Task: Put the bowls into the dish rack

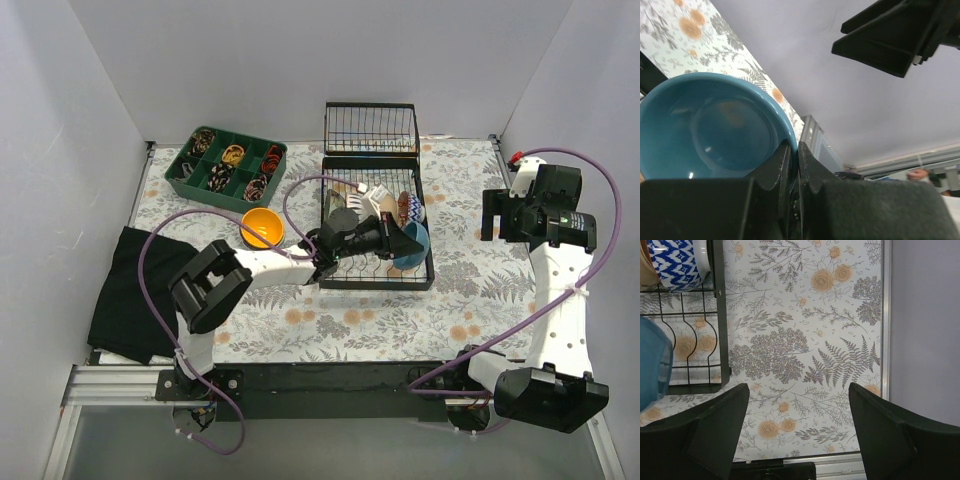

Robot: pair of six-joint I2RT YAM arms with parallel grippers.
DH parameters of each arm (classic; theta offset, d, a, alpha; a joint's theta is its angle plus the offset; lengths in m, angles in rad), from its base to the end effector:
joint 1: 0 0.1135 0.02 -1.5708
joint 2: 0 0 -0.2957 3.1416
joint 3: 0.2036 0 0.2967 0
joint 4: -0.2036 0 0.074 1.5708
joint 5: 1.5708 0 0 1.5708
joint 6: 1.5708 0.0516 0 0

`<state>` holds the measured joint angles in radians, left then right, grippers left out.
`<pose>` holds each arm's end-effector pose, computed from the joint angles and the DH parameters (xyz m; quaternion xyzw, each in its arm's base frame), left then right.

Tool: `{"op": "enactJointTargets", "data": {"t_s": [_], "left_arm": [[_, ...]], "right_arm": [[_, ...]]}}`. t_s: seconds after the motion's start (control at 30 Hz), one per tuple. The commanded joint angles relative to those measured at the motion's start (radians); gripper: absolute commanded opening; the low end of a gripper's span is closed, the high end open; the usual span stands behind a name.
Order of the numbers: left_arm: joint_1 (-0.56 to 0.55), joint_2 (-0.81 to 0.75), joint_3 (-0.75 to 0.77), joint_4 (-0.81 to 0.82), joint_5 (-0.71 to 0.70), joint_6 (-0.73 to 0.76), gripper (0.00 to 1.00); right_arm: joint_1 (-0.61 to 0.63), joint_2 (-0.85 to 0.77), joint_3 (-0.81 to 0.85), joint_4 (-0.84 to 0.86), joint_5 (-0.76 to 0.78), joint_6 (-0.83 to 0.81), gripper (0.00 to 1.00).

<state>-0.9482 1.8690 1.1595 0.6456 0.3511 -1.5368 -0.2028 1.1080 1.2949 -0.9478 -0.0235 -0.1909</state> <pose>0.2705 -0.4073 0.2446 -0.0940 0.7219 -0.6787 0.0966 0.2484 -0.0498 0.4044 0.0008 0.9191 -0.0665 0.3884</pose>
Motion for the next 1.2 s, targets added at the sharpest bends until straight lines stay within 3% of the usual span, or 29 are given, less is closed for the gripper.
{"op": "enactJointTargets", "data": {"t_s": [0.0,0.23,0.43,0.5,0.87,1.17], "left_arm": [[-0.001,0.057,0.080,0.127,0.038,-0.160,0.00],[0.009,0.177,0.140,0.195,0.058,-0.229,0.00],[0.038,0.303,0.149,0.341,0.126,-0.419,0.00],[0.040,0.315,0.151,0.357,0.117,-0.414,0.00],[0.055,0.387,0.143,0.339,0.075,-0.463,0.00],[0.043,0.381,0.134,0.319,-0.001,-0.641,0.00]], "right_arm": [[-0.004,-0.008,0.001,-0.009,0.049,-0.024,0.89],[-0.004,-0.025,-0.055,-0.009,0.051,-0.033,0.89],[-0.004,-0.013,-0.072,-0.011,0.050,-0.038,0.88],[-0.003,-0.005,-0.077,-0.011,0.043,-0.038,0.88],[-0.003,0.021,-0.083,-0.020,0.036,-0.038,0.88],[-0.004,0.029,-0.094,-0.026,0.034,-0.041,0.88]]}}
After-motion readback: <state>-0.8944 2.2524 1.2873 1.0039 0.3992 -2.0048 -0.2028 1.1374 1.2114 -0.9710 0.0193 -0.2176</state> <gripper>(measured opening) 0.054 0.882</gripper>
